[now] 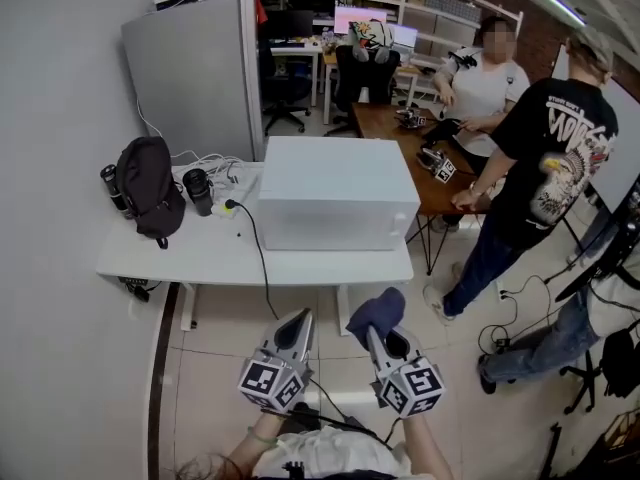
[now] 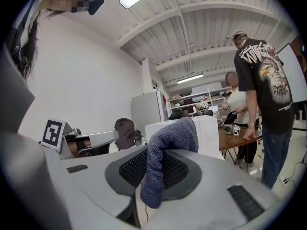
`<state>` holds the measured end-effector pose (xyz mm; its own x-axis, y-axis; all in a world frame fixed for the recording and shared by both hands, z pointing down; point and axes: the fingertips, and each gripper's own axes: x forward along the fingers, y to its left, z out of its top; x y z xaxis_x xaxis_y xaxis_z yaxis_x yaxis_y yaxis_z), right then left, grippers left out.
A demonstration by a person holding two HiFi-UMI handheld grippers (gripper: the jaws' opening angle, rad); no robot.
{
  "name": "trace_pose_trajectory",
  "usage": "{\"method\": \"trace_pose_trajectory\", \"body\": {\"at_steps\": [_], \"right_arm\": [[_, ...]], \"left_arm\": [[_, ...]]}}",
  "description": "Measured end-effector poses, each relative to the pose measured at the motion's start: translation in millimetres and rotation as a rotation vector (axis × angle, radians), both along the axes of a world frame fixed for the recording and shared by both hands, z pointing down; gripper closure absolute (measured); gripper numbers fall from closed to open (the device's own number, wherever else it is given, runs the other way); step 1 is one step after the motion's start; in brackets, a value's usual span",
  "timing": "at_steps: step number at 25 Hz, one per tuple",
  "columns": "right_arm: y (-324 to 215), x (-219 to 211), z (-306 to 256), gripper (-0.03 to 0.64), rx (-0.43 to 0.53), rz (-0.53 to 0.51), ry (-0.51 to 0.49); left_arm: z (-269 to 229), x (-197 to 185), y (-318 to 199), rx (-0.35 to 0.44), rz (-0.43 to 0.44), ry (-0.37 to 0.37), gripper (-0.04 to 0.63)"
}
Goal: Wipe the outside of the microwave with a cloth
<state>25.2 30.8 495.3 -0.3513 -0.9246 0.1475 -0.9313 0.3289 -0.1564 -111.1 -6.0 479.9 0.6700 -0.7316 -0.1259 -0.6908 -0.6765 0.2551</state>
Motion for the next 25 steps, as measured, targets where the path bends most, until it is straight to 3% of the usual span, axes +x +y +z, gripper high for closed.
{"method": "trace_pose_trajectory", "body": {"at_steps": [12,25], "right_arm": [[93.7,6.2,11.7,0.551,-0.014,-0.076,-0.034],[142.0,-9.8,4.1,0.554,-0.002,-0.056,-0.083]], "left_arm": [[18.6,43.5,124.8,-0.052,0.005,-0.039,0.609],[5.7,21.5,170.3,-0.031,-0.017,-0.071,0.609]]}}
